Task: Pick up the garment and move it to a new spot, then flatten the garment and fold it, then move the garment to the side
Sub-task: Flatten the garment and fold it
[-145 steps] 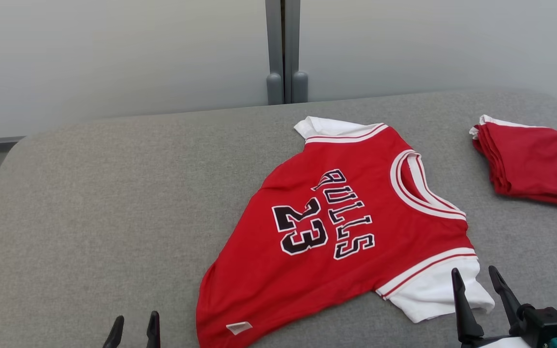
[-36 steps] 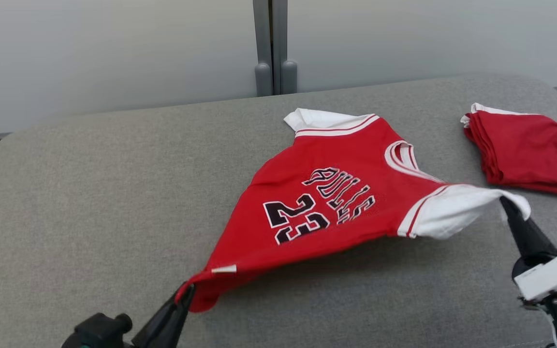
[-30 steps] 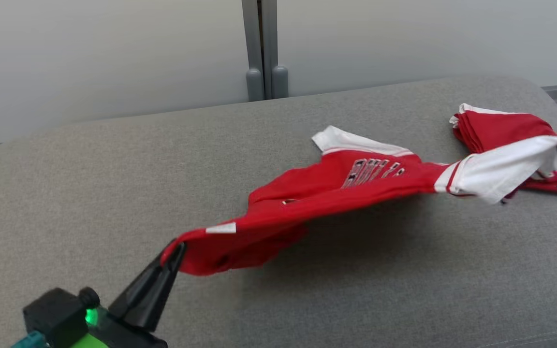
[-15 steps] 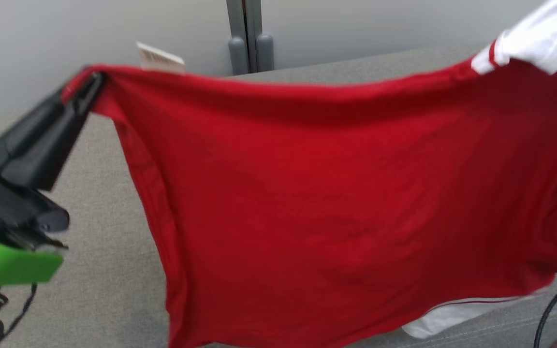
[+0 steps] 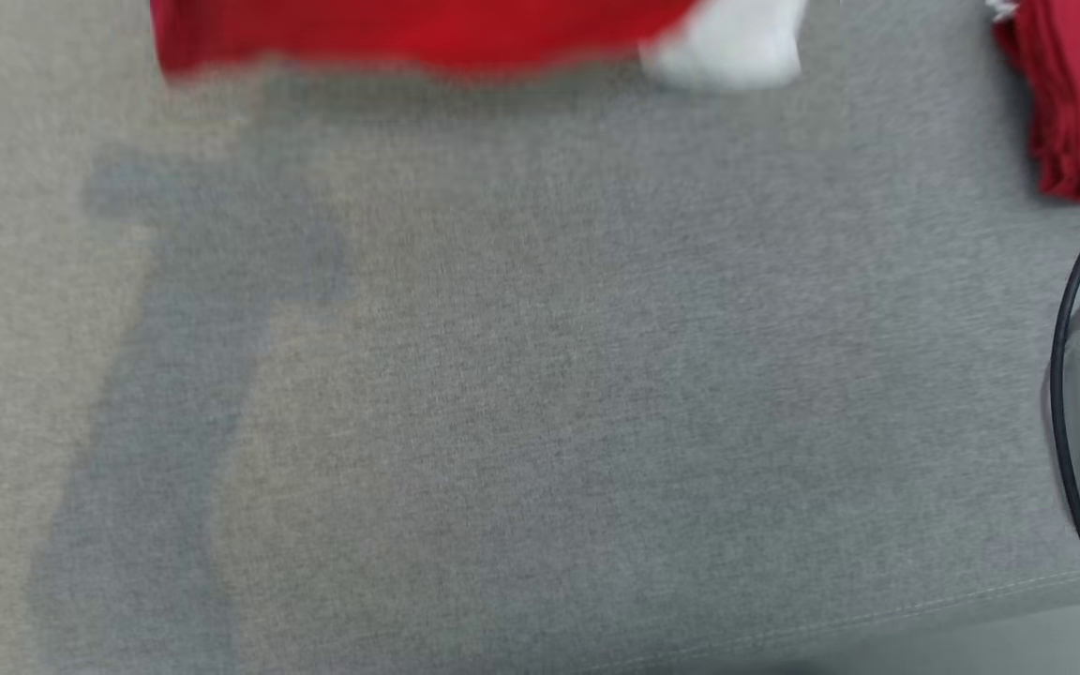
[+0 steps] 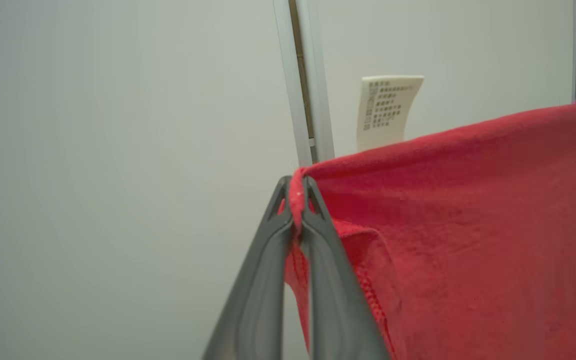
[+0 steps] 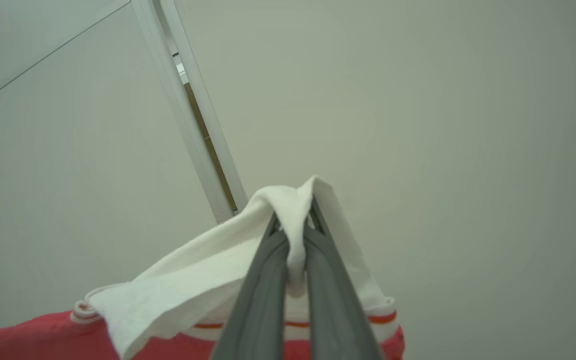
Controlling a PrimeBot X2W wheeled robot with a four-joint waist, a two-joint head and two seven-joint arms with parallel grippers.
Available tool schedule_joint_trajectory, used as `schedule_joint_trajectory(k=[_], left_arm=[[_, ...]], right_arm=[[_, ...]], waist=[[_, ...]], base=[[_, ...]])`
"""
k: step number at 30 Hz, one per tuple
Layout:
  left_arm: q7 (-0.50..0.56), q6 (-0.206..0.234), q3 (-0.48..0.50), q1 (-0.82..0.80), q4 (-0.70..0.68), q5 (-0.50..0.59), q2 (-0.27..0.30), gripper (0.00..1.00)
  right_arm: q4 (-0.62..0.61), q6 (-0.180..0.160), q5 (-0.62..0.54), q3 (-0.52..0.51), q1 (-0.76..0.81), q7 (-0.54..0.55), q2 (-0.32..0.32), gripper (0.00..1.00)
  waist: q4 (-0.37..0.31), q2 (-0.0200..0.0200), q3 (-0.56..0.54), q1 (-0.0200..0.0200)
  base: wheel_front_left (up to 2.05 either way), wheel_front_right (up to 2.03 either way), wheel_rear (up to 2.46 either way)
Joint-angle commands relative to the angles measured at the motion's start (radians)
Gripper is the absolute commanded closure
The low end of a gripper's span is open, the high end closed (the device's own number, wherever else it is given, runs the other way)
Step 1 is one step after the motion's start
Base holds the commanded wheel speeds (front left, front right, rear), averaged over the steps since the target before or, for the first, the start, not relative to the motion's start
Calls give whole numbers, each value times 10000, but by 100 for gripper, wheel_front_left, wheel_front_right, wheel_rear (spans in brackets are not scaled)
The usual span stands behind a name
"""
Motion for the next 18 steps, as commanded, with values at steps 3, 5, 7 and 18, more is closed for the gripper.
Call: schedule_joint_trajectory(k=[3,5,7,18], left_arm=[[-1172,-53,-91,-1260,1384,611,-503,100],[-1827,-98,-238,-1655,2189,838,-746,100],[-2470,-157,-332,-1729,2859,814,-1005,100],[-4169,-324,-1091,2434,3741,6,-1097,100]], right_arm=[[1130,-2,-261,226,-872,-1299,-22,100],[1825,-2,-238,451,-900,-1809,-20,100],[2367,-2,-118,715,-544,-2209,-23,100],[2604,-2,1381,2278,3984,-3667,-295,100]], waist=[[395,0,2011,-3],[392,0,2030,-3],[334,0,2003,-3],[93,0,1065,-3]], base=[[0,0,0],[0,0,0],[0,0,0],[0,0,0]])
